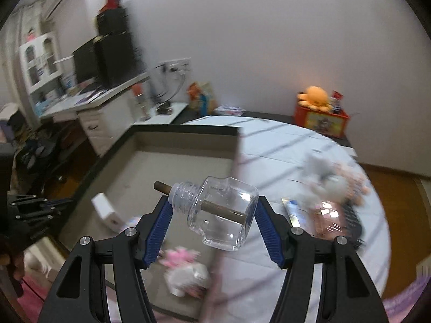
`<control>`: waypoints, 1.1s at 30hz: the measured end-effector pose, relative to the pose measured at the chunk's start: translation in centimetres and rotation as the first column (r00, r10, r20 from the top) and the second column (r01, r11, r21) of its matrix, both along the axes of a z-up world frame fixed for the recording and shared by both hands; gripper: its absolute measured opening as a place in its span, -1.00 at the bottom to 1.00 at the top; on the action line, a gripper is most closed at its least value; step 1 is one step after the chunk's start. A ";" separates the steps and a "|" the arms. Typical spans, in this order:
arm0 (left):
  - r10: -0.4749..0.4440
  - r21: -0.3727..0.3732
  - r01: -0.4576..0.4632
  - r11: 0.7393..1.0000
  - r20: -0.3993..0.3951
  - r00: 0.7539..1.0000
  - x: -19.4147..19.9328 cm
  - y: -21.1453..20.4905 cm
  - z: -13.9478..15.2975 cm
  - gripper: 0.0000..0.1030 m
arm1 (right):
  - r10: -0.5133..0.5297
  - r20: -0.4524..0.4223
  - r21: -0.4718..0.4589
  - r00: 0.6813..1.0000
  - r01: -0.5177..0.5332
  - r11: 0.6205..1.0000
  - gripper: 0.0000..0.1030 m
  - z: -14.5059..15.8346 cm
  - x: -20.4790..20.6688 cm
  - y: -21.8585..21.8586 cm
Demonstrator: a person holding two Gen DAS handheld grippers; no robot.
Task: Organize rigid objects
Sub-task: 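Grasp the glass bottle with the right tool and lift it toward the tray, then lower the glass bottle into the tray and open the right tool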
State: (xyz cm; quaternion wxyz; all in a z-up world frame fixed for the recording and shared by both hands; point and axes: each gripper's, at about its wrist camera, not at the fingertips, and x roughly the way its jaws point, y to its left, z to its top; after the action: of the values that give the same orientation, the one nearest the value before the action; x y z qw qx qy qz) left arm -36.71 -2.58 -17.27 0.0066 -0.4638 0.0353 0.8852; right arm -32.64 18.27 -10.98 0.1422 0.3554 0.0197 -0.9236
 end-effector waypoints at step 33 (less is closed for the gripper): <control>-0.018 -0.004 0.018 1.000 -0.003 1.000 0.0 -0.3 0.1 -0.92 | -0.075 0.013 0.004 0.997 0.074 0.997 0.30 0.2 -0.7 2.2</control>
State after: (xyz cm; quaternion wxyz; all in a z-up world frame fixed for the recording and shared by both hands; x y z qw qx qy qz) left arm -36.66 -2.90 -17.22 0.0137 -0.4620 0.0414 0.8858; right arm -33.32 20.45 -10.73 0.1071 0.3621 0.0074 -0.9260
